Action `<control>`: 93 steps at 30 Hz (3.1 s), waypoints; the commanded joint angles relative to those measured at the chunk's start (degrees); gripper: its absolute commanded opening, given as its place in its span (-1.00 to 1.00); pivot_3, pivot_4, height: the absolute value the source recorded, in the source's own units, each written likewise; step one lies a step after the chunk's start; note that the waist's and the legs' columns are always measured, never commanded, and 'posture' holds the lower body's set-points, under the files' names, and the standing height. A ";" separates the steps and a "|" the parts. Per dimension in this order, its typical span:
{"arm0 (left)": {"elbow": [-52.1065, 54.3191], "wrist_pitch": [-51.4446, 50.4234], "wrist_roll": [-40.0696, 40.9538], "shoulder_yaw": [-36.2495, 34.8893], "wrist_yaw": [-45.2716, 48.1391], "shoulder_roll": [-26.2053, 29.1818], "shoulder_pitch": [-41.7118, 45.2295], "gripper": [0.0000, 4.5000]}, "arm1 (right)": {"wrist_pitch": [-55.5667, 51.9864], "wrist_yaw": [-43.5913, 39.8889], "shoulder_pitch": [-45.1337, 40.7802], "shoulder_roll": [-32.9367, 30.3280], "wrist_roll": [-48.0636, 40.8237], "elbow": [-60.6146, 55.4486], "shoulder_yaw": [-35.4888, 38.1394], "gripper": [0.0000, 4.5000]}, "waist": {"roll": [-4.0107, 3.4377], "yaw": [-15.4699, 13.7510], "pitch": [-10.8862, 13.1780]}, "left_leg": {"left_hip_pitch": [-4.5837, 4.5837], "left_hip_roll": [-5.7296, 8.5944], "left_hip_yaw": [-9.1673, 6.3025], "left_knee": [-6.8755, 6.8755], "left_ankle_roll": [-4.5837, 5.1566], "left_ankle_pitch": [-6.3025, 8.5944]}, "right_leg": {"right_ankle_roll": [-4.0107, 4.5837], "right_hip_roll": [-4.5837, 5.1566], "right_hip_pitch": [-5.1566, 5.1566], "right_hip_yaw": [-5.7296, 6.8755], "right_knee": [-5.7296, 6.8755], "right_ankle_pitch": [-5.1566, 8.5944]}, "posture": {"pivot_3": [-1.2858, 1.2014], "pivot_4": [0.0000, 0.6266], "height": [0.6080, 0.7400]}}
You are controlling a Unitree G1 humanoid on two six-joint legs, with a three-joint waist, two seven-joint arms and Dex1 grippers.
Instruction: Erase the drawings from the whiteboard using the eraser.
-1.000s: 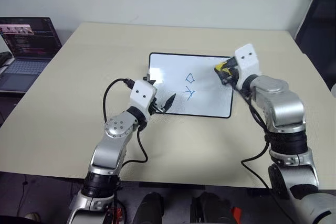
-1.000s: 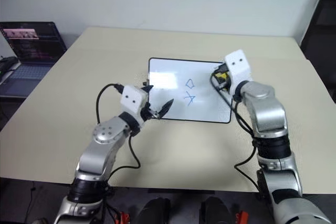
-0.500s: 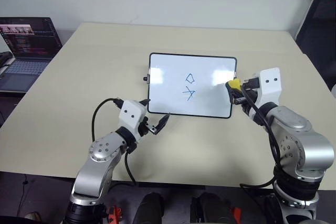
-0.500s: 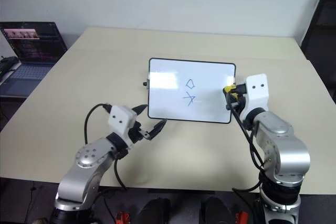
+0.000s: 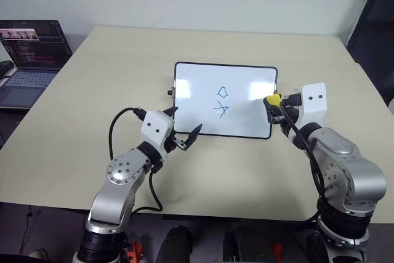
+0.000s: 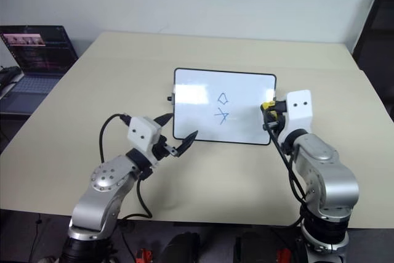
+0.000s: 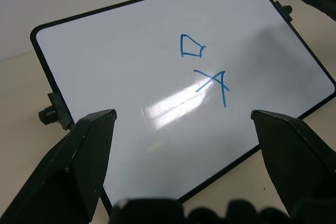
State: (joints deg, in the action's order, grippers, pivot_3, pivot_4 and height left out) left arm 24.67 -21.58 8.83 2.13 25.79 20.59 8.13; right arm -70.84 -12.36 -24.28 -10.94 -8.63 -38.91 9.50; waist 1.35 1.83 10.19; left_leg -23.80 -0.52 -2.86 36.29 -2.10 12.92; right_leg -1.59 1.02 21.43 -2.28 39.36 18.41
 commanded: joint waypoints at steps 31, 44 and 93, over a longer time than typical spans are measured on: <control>-2.42 3.71 -1.50 1.46 -0.57 -0.15 2.99 1.00 | 43.05 -18.49 -25.26 -12.83 15.71 40.57 -30.79 -0.62 | 0.01 -0.05 0.00 | -0.02 -0.03 0.01 -0.04 0.00 0.00 | 0.01 0.02 -0.02 0.03 -0.21 -0.01 | 0.03 -0.52 1.00; -0.69 2.89 -1.66 1.76 -1.79 -0.53 2.01 1.00 | 44.76 -22.04 -26.61 -10.08 19.81 48.62 -33.37 -0.62 | 0.01 0.00 -0.01 | 0.00 -0.04 0.01 -0.04 0.00 0.00 | 0.01 0.02 -0.04 0.02 -0.19 -0.02 | 0.03 -0.52 1.00; -0.15 2.59 -1.38 2.71 -2.80 -0.84 1.81 1.00 | 46.69 -21.77 -31.70 -4.26 22.24 57.40 -30.66 -0.62 | 0.02 0.87 0.00 | 0.37 -0.10 0.08 0.47 0.05 -0.04 | 0.03 -0.05 -0.21 -0.08 0.56 -0.11 | 0.03 -0.52 1.00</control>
State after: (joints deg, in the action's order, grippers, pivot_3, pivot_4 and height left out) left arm 21.89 -19.59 7.57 5.24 23.17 19.89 9.69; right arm -25.82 -34.69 -54.14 -15.34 13.32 18.67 -21.57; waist 1.37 2.70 10.19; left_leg -23.43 -0.61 -2.77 36.76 -2.05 12.88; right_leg -1.56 0.97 21.22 -2.36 39.92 18.30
